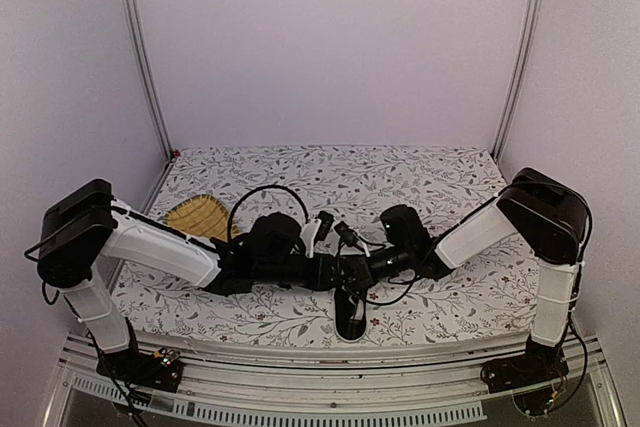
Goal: Tie the shoes
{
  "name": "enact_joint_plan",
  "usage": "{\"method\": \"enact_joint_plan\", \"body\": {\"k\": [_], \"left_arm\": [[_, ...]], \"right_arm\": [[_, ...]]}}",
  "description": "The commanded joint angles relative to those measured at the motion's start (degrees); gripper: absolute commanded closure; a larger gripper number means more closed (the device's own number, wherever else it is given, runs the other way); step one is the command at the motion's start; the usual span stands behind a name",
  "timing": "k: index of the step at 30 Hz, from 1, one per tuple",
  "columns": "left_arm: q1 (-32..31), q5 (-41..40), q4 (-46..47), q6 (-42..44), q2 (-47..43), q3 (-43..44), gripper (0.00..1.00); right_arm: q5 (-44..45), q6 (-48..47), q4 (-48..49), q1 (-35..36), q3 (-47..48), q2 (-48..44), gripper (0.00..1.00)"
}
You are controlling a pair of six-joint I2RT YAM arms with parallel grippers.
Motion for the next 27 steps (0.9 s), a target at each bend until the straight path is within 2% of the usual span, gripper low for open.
{"method": "enact_joint_plan", "body": {"k": [1, 8, 11, 17, 21, 25, 27], "left_arm": [[1.1, -1.7, -8.3, 1.5, -1.1, 1.3, 0.69], [2.4, 4.0, -10.8, 4.2, -6.5, -1.2, 0.41], [2.8, 6.7, -11.2, 5.5, -7.7, -2.4, 0.34], [3.8, 10.5, -12.1, 6.1, -8.0, -3.8, 0.32], [3.7, 11.2, -8.4, 7.2, -9.5, -6.7, 0.33], [3.8, 12.8, -4.3, 7.9, -9.3, -9.1, 0.42], [3.7, 13.6, -2.8, 8.4, -8.4, -9.5, 0.43]], "right_arm": [[-9.0, -0.7, 3.4, 1.8, 1.5, 1.1, 0.98], [-11.8, -0.4, 4.8, 1.7, 1.0, 0.9, 0.98], [-13.2, 0.0, 5.4, 1.5, 1.0, 0.8, 0.98], [-15.4, 0.1, 5.7, 1.5, 1.1, 1.1, 0.98], [-15.5, 0.3, 5.8, 1.4, 1.0, 1.2, 0.98], [-15.0, 0.5, 5.9, 1.1, 1.1, 1.0, 0.98], [-14.9, 0.7, 5.9, 0.9, 1.1, 0.8, 0.98]]}}
